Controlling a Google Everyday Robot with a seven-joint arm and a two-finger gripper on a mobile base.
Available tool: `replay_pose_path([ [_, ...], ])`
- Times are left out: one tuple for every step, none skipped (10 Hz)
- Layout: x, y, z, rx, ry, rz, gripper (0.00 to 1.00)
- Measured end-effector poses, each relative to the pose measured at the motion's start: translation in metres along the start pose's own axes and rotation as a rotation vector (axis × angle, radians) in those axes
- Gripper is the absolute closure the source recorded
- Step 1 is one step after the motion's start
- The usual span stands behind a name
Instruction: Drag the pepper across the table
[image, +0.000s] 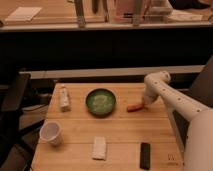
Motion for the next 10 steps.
replay_pose_path([
  [-0.0002, 0.0006, -0.0002, -0.002, 0.000, 0.005, 1.00],
  [-0.0004, 0.0006, -0.0006, -0.004, 0.000, 0.008, 1.00],
  [-0.0009, 0.0014, -0.0006, -0.005, 0.000, 0.010, 1.00],
  [-0.0013, 0.0023, -0.0009, -0.007, 0.001, 0.012, 1.00],
  [-0.0026, 0.0028, -0.0010, -0.009, 0.002, 0.013, 1.00],
  [-0.0035, 0.0029, -0.0014, -0.009, 0.001, 0.015, 1.00],
  [-0.0035, 0.0039, -0.0015, -0.012, 0.005, 0.015, 1.00],
  [-0.0054, 0.0041, -0.0019, -0.013, 0.005, 0.016, 1.00],
  [-0.0058, 0.0045, -0.0019, -0.014, 0.005, 0.019, 1.00],
  [-0.0055, 0.0053, -0.0019, -0.015, 0.005, 0.023, 1.00],
])
